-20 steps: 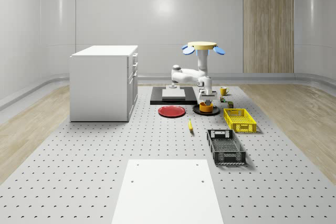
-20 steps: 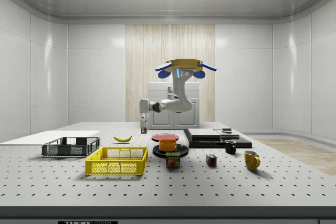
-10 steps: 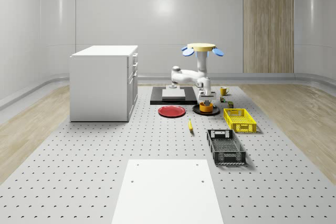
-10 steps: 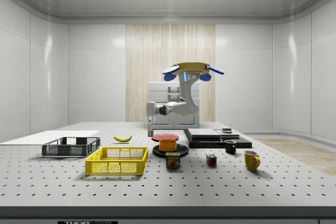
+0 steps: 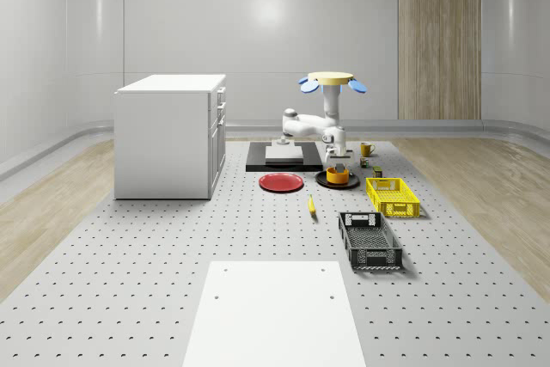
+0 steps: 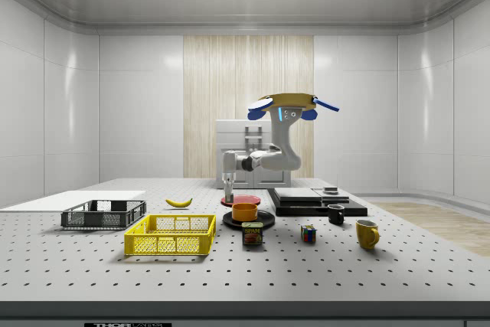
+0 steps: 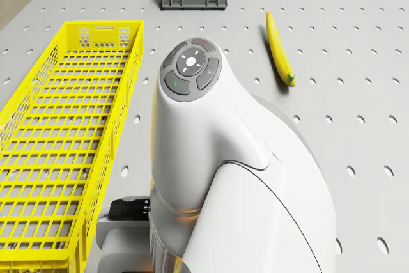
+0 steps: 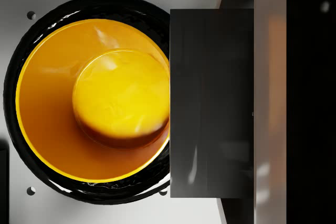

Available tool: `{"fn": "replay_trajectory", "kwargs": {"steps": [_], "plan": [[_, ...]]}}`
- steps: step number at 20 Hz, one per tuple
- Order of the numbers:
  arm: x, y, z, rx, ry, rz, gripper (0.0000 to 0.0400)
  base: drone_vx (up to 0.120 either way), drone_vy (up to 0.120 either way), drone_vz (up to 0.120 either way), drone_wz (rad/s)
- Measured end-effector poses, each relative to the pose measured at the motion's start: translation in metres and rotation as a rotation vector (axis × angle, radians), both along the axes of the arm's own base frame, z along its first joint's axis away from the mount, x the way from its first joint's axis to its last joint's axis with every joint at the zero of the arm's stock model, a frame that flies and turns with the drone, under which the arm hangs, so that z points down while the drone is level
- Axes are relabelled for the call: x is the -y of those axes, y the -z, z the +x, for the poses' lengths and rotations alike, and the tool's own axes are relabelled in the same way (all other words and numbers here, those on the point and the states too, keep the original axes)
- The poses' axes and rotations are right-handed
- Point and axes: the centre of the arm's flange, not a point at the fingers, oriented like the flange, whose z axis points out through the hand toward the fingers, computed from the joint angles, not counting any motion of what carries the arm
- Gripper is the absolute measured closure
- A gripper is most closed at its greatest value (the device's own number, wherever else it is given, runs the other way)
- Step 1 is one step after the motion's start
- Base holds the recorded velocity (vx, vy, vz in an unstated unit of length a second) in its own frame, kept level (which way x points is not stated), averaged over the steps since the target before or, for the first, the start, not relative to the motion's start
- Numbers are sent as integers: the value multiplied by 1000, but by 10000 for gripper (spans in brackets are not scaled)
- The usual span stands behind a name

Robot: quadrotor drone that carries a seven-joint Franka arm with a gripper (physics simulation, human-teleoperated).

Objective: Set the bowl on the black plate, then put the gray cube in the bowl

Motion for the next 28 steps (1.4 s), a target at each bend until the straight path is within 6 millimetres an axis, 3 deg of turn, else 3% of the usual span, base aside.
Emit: {"fn": "replay_trajectory", "kwargs": {"steps": [15,19,28], "plan": [[0,0,0,0,0,0,150,-120,3,-11,0],[0,-3,0,0,0,0,150,0,0,0,0],[0,-34,0,0,0,0,150,0,0,0,0]]}}
